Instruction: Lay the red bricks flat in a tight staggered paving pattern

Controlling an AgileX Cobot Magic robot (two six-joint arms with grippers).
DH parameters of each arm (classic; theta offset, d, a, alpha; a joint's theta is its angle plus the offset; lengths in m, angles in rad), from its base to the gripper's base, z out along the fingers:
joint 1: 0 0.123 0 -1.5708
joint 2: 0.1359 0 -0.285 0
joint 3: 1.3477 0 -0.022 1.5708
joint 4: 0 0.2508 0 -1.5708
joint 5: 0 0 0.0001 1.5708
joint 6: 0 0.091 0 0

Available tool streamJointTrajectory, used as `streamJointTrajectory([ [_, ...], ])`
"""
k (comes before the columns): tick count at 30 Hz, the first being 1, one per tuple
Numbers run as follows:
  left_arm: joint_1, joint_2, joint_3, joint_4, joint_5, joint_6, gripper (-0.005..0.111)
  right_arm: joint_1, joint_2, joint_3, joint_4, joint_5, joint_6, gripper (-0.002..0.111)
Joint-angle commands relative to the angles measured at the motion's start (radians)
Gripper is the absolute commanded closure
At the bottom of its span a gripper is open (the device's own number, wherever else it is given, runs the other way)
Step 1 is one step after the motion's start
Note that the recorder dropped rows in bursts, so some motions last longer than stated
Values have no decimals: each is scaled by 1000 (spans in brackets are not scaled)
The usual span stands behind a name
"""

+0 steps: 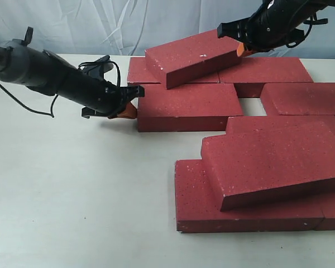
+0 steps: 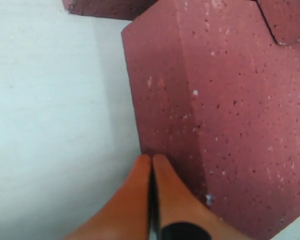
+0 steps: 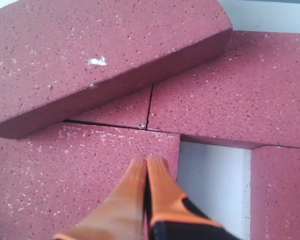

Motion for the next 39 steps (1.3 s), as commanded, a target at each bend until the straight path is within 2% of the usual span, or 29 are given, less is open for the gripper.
streamJointTrajectory([
  [1,-22,-8,-9,-13,-17,-1,107,-8,-11,2,-10,-4,1,109],
  [10,-66,-8,-45,-29,-20,-1,107,-8,-11,2,-10,-4,1,109],
  [27,-133,-2,-46,-65,-108,18,107,-8,-11,2,-6,0,1,109],
  [34,-182,-2,-46,-100,-173,18,107,-8,-11,2,-4,4,1,109],
  [39,-186,-2,-46,-132,-174,18,107,-8,-11,2,-2,7,1,109],
])
